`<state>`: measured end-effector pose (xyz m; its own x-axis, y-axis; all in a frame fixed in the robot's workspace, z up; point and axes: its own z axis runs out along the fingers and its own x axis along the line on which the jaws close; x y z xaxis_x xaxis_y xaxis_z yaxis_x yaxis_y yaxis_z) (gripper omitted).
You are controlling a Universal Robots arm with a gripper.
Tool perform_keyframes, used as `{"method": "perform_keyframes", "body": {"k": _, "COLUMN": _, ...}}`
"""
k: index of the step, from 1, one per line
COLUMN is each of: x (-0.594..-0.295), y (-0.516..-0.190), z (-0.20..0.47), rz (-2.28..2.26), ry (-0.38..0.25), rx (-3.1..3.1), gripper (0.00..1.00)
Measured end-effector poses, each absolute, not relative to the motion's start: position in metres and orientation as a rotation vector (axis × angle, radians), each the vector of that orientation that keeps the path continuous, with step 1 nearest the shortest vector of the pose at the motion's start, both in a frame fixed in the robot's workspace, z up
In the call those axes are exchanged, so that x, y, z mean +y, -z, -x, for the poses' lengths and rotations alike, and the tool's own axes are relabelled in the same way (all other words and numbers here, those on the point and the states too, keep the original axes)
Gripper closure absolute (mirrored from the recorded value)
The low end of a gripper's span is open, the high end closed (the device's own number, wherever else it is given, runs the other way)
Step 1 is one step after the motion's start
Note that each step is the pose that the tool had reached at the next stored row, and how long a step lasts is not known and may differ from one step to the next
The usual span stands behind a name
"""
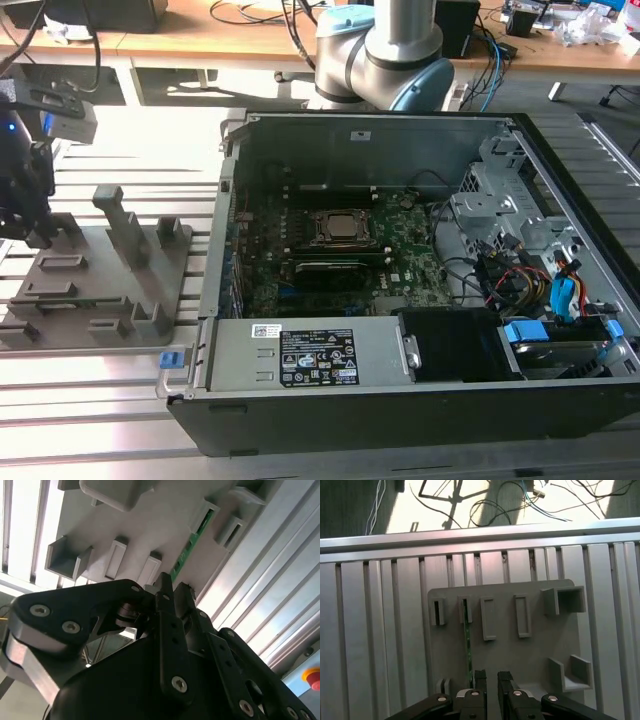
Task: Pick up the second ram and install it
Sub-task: 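Pick up the second ram and move it above second insertion slot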
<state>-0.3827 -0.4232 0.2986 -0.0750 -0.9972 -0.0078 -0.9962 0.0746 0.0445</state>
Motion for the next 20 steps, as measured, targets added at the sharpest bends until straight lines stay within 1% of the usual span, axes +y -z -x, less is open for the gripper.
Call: {"method": "perform_keyframes", "body": {"k": 20, "x": -0.423, "y": -0.271, "z": 0.383, "rz": -2.12, "ry": 0.059, "rx": -2.285, "gripper": 0.76}}
